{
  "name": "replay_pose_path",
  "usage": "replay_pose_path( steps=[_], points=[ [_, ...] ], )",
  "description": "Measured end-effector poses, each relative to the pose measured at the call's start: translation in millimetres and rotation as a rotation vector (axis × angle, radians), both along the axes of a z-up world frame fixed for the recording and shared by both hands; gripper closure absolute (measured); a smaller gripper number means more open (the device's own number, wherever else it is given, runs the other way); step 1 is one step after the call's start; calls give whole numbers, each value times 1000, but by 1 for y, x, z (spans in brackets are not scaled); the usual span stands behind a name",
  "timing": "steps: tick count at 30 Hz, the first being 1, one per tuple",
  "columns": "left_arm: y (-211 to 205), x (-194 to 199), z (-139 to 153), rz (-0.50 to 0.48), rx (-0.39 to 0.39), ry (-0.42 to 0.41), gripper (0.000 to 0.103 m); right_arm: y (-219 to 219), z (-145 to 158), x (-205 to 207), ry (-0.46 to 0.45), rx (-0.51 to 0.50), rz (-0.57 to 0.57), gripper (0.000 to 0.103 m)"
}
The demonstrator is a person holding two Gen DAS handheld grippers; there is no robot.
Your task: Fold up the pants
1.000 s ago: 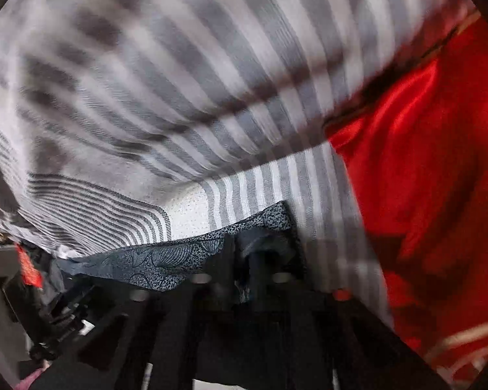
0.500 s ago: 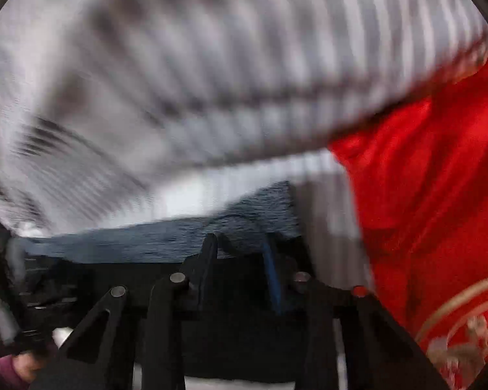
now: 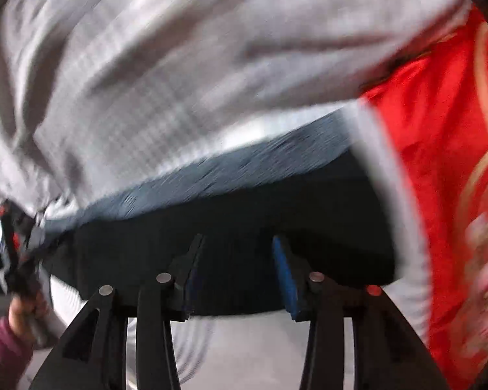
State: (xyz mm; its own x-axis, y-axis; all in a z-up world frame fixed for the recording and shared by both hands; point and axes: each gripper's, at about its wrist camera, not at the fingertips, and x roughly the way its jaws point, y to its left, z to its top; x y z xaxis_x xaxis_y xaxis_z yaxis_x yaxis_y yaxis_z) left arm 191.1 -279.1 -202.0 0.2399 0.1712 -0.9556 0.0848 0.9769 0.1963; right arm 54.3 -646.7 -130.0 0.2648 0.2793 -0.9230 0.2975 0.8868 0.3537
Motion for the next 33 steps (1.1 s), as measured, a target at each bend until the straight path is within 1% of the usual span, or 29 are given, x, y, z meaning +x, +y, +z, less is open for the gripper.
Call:
replay_pose_path(
  steps=[2, 3, 4, 5, 7, 8, 9, 11, 13, 14, 17, 19, 21, 23, 25, 26, 27, 28, 29, 31, 33],
  points=[
    [11, 5, -19, 1, 16, 10, 30, 28, -8, 3, 17, -5, 44, 58],
    [15, 12, -27, -8, 27, 17, 30, 39, -11, 3, 25, 1, 49, 58],
    [8, 17, -46, -24, 52, 26, 30, 49, -14, 4, 26, 17, 50, 58],
    [9, 20, -55, -35, 68, 29, 30, 60, -16, 1, 24, 31, 49, 58],
    [8, 32, -72, -55, 70, 11, 25, 78, -14, -4, 21, 40, 48, 58],
    [12, 40, -73, -53, 69, 0, 17, 86, -11, -9, 19, 41, 44, 58],
    [19, 46, -74, -52, 60, -6, 15, 96, -12, -12, 17, 45, 40, 58],
    [34, 53, -73, -67, 48, -12, 15, 111, -8, -22, 19, 54, 27, 58],
    [51, 61, -71, -99, 73, -20, 15, 127, -8, -31, 21, 81, 11, 58],
    [60, 62, -69, -104, 71, -18, 15, 135, -11, -30, 16, 102, 4, 58],
    [90, 67, -53, -128, 44, -34, 15, 176, -17, -29, -5, 205, -6, 58],
    [105, 62, -42, -184, 16, -46, 15, 204, -22, -31, -18, 280, 5, 57],
    [115, 55, -38, -236, 14, -46, 15, 236, -31, -33, -23, 353, 29, 57],
    [120, 45, -42, -285, 52, -46, 15, 274, -45, -31, -12, 402, 56, 57],
    [130, 40, -55, -310, 101, -43, 15, 304, -60, -30, 5, 433, 84, 57],
    [138, 41, -61, -306, 86, -35, 15, 319, -68, -31, 16, 442, 97, 57],
    [144, 41, -65, -295, 56, -37, 10, 333, -76, -30, 24, 445, 107, 57],
    [149, 42, -65, -285, 39, -57, 6, 345, -83, -28, 30, 447, 116, 57],
    [155, 45, -69, -280, 36, -65, 2, 355, -90, -26, 34, 446, 119, 57],
    [167, 51, -75, -269, -2, -67, 1, 363, -98, -25, 29, 451, 111, 57],
    [179, 55, -81, -275, -19, -77, 0, 371, -103, -19, 9, 450, 100, 57]
  ],
)
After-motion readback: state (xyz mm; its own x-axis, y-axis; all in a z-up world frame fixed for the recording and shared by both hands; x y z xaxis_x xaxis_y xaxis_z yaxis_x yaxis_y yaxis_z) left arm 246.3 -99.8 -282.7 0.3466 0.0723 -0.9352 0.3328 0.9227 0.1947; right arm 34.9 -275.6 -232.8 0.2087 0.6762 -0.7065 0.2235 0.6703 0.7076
